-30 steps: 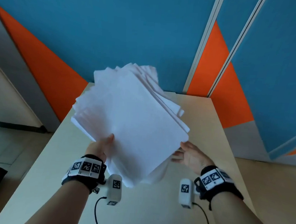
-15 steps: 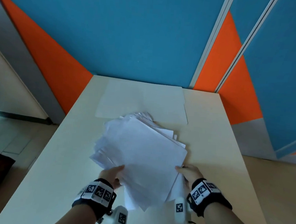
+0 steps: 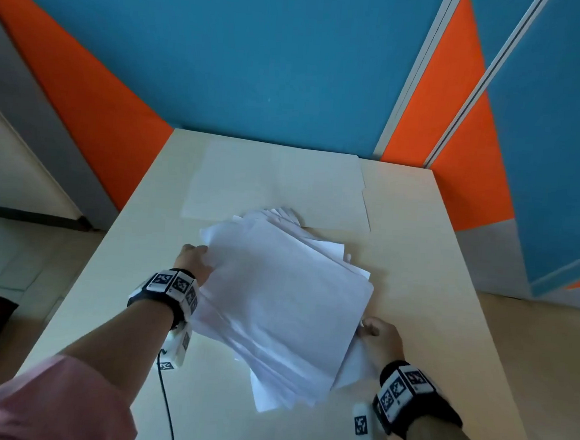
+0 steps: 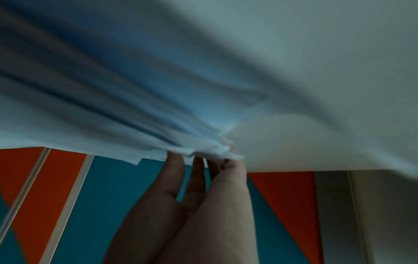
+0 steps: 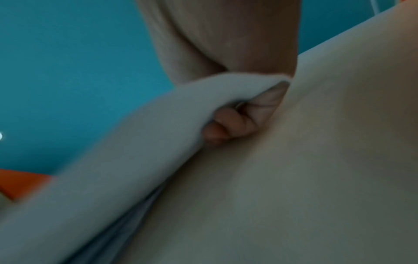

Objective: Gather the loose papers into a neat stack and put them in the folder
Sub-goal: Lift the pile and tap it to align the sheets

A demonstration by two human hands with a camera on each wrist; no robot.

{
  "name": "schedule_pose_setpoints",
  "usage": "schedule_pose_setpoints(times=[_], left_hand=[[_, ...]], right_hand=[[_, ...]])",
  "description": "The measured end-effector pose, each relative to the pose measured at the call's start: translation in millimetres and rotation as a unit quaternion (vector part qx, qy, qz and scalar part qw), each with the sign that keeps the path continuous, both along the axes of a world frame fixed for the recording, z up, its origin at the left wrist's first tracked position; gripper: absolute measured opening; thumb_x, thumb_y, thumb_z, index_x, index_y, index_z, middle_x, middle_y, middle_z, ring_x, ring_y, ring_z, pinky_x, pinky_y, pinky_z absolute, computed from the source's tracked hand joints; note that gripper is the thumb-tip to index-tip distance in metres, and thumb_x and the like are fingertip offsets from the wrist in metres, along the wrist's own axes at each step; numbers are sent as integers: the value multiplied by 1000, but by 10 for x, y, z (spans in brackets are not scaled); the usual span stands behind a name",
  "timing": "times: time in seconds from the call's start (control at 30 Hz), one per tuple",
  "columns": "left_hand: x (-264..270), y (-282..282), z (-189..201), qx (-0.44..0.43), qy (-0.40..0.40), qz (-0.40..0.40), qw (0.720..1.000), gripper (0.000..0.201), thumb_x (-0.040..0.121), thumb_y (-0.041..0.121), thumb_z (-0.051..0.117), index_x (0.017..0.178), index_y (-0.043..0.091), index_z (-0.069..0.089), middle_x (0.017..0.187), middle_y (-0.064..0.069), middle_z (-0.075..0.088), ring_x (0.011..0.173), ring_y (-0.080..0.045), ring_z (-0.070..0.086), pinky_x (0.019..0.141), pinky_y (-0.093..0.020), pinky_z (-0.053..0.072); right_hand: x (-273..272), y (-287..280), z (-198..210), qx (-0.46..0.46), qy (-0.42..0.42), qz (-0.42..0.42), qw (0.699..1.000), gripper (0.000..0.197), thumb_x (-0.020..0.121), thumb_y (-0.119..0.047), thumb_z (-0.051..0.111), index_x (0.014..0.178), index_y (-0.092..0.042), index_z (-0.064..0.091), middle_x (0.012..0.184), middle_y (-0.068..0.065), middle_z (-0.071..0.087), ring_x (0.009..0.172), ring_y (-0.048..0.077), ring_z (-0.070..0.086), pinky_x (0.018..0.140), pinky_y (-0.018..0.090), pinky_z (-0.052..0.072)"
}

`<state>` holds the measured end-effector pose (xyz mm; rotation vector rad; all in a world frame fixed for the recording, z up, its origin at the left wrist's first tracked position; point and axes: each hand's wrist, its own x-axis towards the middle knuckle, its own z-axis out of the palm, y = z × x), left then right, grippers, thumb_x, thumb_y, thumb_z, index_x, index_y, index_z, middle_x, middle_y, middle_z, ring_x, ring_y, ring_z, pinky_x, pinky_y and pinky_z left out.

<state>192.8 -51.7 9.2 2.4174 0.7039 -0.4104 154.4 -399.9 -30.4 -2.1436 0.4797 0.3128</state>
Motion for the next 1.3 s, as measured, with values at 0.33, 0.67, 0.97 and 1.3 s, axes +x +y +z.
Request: schedule_pose_setpoints(times=[0.33,0.67,0.97,1.3], left_hand=[[408,84,-13,81,0,-4,997,46,89,16,54,134,8,47,142,-15,36,128,-35,37,104,-42,38],[867,95,-57,92,28,-109,989,55,94,34,46,145,14,36,150,-15,29,135,-38,28,111,-45,28],[777,324,-32,61,50,-128,989,51,87,13,60,137,14,49,140,-22,38,121,-38,52,105,-39,41],[882,88,57,74,76,-158,982,47,97,35,41,143,24,40,151,-12,27,140,-36,25,115,-40,23]], right_hand=[[331,-10,202,-96,-7,-120,988,35,91,-19,52,121,-2,57,122,22,57,110,37,55,89,35,42],[-156,50,301,52,190,-122,973,27,85,-21,66,77,3,58,68,18,62,56,26,62,59,33,51],[38,110,269,-31,89,-117,989,23,83,0,58,106,1,57,110,22,64,89,28,56,74,32,43],[101,181,188,-33,74,-30,996,22,83,4,47,101,-2,58,99,16,64,96,35,60,83,43,51]])
